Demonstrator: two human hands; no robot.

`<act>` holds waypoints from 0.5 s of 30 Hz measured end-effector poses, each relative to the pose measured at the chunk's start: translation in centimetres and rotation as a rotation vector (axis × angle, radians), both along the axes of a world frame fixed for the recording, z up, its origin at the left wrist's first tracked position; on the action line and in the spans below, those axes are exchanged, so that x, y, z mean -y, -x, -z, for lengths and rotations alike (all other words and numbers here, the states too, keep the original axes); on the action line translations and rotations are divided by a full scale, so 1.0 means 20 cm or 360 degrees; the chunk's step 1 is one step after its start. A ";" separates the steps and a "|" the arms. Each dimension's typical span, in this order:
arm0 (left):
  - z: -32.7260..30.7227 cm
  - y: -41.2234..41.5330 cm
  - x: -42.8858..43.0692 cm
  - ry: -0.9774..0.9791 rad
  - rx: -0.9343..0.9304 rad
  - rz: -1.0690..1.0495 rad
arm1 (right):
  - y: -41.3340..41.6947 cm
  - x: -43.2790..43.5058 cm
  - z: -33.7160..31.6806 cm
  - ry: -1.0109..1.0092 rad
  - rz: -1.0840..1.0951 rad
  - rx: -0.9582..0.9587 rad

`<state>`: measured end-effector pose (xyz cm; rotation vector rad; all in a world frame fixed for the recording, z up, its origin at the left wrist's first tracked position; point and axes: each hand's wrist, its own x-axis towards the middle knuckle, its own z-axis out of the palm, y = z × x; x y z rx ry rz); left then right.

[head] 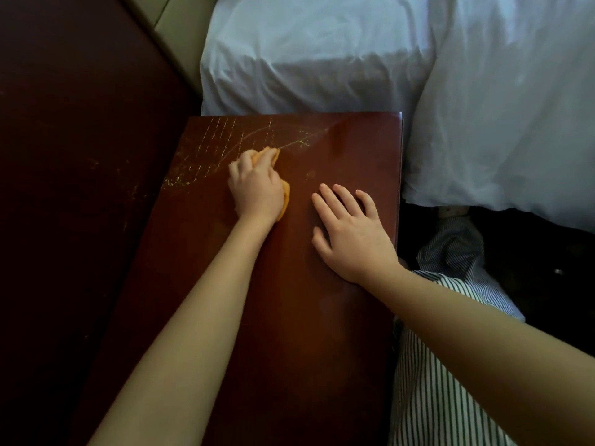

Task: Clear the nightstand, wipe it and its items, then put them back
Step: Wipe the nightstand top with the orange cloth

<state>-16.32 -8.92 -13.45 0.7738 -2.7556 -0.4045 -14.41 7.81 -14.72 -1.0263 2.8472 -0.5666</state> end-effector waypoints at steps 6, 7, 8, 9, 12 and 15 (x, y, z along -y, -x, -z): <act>-0.01 -0.09 -0.03 -0.0018 0.0024 0.0527 | 0.00 0.01 0.01 0.0030 0.0045 -0.0070; -0.01 -0.13 -0.02 -0.0019 0.0028 0.0595 | 0.00 0.01 0.01 0.0034 0.0046 -0.0084; -0.01 -0.16 0.01 -0.0021 0.0025 0.0612 | 0.00 0.01 0.01 0.0038 0.0046 -0.0097; -0.01 -0.18 0.03 -0.0022 0.0017 0.0575 | 0.00 0.01 0.00 0.0039 0.0044 -0.0106; -0.01 -0.18 0.08 -0.0019 -0.0016 0.0306 | 0.00 0.01 0.01 0.0034 0.0045 -0.0115; 0.00 -0.08 0.05 -0.0005 -0.0019 0.0096 | 0.00 0.01 0.01 0.0036 0.0044 -0.0097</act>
